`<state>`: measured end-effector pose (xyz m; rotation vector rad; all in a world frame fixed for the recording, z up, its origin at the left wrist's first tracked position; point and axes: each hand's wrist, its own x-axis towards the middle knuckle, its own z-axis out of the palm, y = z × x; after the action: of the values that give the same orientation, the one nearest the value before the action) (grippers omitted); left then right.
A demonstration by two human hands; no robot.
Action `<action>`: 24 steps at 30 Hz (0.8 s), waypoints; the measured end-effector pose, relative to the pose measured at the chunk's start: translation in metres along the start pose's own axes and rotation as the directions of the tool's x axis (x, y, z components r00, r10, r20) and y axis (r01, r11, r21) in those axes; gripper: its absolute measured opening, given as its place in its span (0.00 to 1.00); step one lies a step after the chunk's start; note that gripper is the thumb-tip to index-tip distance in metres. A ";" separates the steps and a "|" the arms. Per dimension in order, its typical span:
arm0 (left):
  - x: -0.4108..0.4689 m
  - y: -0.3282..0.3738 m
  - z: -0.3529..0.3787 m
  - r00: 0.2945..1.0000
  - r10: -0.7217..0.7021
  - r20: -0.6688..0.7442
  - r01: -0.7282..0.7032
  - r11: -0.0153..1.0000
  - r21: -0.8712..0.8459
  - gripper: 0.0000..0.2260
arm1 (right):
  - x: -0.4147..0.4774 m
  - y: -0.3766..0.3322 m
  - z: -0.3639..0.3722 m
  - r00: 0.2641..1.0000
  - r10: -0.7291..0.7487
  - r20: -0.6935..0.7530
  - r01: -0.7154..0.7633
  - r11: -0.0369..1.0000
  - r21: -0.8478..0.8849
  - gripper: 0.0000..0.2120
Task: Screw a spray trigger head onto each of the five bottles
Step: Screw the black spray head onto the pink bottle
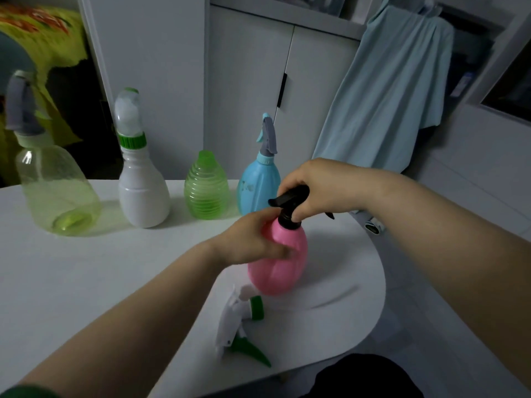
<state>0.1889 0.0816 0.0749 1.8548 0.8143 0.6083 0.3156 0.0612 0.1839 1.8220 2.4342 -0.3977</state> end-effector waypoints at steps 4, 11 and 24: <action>0.005 -0.004 0.010 0.983 0.006 -0.184 0.003 0.999 0.048 0.22 | 0.007 0.001 0.004 0.996 0.021 -0.088 -0.026 0.998 -0.054 0.10; 0.000 -0.005 0.018 0.954 0.036 -0.297 0.013 0.987 0.162 0.31 | 0.003 0.004 0.004 0.997 0.010 -0.073 -0.016 0.996 -0.084 0.11; -0.001 -0.015 0.009 0.981 0.031 -0.191 -0.019 0.998 0.064 0.31 | -0.016 0.015 0.009 0.970 -0.021 -0.241 -0.017 0.988 -0.154 0.36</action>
<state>0.1906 0.0801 0.0574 1.8841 0.9467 0.7957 0.3338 0.0479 0.1762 1.8998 2.5361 0.0190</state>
